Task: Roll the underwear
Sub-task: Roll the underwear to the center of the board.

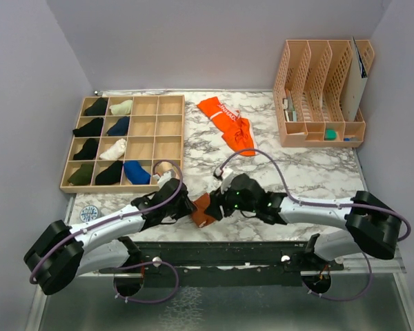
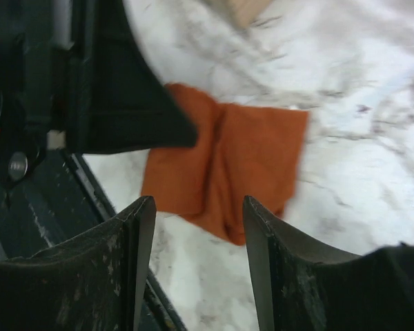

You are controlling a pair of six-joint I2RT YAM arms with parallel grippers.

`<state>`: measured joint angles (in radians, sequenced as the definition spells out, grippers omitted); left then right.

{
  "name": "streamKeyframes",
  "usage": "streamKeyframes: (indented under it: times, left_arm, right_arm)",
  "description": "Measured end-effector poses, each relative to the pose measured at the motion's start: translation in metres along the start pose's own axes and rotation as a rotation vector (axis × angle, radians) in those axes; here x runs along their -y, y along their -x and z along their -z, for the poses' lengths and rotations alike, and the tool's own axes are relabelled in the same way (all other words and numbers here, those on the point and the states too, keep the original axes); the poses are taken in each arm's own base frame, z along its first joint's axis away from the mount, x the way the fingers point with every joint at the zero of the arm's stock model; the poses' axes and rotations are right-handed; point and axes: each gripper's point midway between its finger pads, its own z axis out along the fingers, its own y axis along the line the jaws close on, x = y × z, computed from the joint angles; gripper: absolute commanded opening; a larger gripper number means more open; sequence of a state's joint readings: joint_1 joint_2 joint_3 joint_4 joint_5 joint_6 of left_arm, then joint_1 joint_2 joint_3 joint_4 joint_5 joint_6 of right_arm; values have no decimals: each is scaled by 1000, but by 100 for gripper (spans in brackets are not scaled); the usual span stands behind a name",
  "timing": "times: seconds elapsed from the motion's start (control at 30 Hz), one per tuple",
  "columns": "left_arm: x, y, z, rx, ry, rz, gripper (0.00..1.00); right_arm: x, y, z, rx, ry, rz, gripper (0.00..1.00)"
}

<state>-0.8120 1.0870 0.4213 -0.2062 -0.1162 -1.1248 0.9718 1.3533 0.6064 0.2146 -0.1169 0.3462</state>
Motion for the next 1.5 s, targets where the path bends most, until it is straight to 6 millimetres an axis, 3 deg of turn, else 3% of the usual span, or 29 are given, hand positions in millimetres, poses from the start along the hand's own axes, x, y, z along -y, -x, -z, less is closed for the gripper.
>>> streamKeyframes:
  times: [0.17,0.33,0.7,0.97,1.1,1.2,1.27,1.37,1.47,1.5]
  left_arm:
    - [0,1,3,2,-2,-4,26]
    - [5,0,2,-15,-2,-23,26]
    - [7,-8,4,-58,-14,-24,27]
    - [9,-11,9,-77,-31,-19,28]
    - [8,-11,12,-74,-37,-11,29]
    - [7,-11,13,-75,-33,-10,29]
    - [2,-14,12,-84,-16,-12,29]
    - [-1,-15,12,-87,-9,-10,33]
    - [0,-15,13,-82,-20,-5,47]
    - [0,-15,14,-79,-26,-4,57]
  right_arm:
    - [-41,-33,-12,-63,35,100,53]
    - [-51,-50,-22,-80,-11,160,51]
    - [-51,-43,-39,-28,-138,215,51]
    - [-60,-21,-38,24,-209,215,52]
    - [-63,-29,-40,11,-207,200,50]
    - [-59,-47,-50,-29,-227,190,43]
    - [-55,-57,-55,-46,-250,177,31]
    - [-53,-59,-55,-36,-269,145,21]
    - [-52,-59,-51,-11,-266,114,12]
    - [-51,-60,-49,-6,-263,110,11]
